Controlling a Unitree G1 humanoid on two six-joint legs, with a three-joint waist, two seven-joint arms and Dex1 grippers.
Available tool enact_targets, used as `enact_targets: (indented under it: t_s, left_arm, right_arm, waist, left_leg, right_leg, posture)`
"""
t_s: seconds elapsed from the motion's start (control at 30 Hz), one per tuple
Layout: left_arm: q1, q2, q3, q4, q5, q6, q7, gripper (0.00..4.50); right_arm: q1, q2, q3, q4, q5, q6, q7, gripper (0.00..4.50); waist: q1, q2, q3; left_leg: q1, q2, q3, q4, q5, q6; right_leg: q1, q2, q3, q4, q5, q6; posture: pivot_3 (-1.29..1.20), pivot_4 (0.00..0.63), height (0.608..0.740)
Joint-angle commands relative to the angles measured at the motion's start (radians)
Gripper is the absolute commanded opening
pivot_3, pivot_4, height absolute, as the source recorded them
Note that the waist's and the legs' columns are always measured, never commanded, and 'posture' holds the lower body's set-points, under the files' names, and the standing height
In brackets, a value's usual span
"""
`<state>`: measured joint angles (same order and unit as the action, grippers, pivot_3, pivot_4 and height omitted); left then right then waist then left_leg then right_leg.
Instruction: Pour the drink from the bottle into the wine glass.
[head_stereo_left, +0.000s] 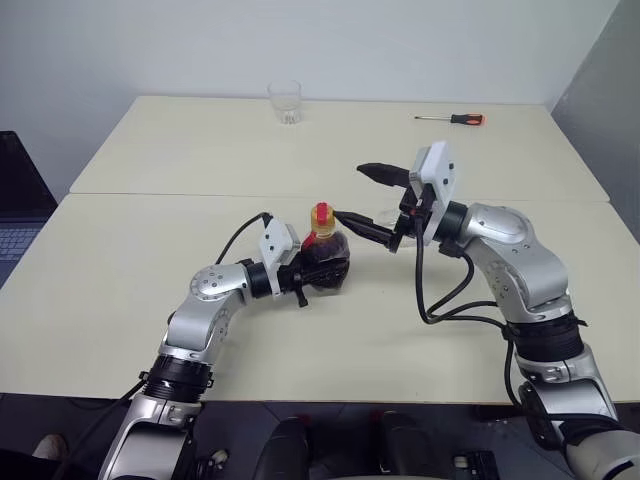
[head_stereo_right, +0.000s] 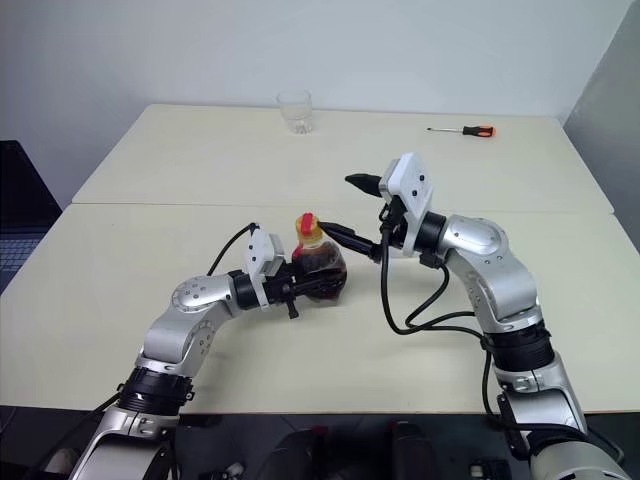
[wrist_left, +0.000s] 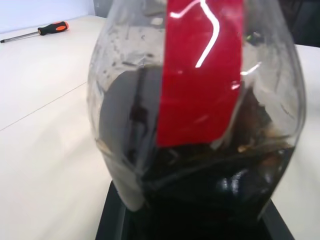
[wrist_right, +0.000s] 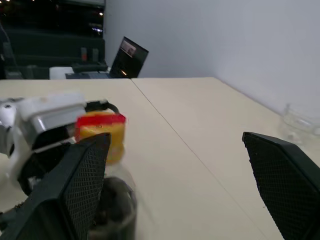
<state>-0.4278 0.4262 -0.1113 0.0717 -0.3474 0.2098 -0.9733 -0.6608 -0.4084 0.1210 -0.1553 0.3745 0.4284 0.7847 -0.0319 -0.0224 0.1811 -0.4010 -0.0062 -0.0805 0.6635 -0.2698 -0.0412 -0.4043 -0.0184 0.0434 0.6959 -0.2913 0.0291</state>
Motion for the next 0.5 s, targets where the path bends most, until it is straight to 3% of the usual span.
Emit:
enact_targets:
  t_s: [0.03,0.5]
  left_arm:
    - [-0.023,-0.001,0.023,-0.041,-0.014,-0.026,-0.009,0.98]
    - [-0.021,0.001,0.023,-0.046,-0.015,-0.023,-0.01,0.98]
  right_arm:
    - [0.014,-0.02,-0.019,-0.042,0.01,0.008,0.011,4.49]
    - [0.048,-0.059,-0.044,-0.067,0.028,0.019,0.024,4.49]
  waist:
    - [0.0,0.0,0.0]
    - [0.0,0.0,0.0]
  left_leg:
    - [0.0,0.0,0.0,0.0,0.0,0.0]
    - [0.0,0.0,0.0,0.0,0.0,0.0]
  right_leg:
    - [0.0,0.0,0.0,0.0,0.0,0.0]
    - [0.0,0.0,0.0,0.0,0.0,0.0]
  posture:
    - [0.0,0.15,0.74]
    - [0.0,0.15,0.74]
